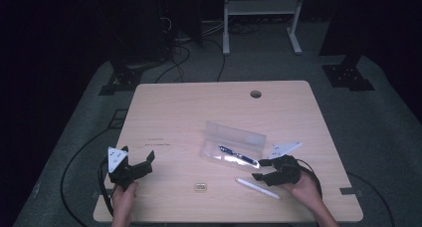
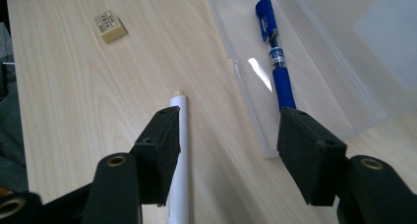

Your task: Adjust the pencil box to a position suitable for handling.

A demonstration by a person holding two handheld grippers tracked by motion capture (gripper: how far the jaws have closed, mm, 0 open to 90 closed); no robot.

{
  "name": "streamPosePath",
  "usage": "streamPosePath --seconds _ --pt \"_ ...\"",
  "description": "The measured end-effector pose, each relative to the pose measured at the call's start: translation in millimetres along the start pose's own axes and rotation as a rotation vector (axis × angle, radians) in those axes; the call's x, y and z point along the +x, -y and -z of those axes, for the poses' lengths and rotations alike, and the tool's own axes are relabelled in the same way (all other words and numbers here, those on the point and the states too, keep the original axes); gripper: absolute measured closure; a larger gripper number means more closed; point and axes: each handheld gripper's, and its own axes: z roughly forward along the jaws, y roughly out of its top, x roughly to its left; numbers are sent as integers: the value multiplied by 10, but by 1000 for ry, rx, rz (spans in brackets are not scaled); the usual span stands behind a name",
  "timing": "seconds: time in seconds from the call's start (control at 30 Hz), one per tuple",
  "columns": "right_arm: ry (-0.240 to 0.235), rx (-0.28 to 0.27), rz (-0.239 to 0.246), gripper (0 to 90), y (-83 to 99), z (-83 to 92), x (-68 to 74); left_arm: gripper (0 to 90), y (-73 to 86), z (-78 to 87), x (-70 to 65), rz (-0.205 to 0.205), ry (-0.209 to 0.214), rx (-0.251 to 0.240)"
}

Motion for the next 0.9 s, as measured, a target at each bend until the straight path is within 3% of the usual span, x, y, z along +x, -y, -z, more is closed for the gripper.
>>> streamPosePath --seconds 0.5,0.9 --pt "-21 7 3 407 110 34 109 11 -3 -2 -9 -5 2 2" --pt "-19 8 39 430 171 62 238 11 -6 -12 -28 -11 3 1"
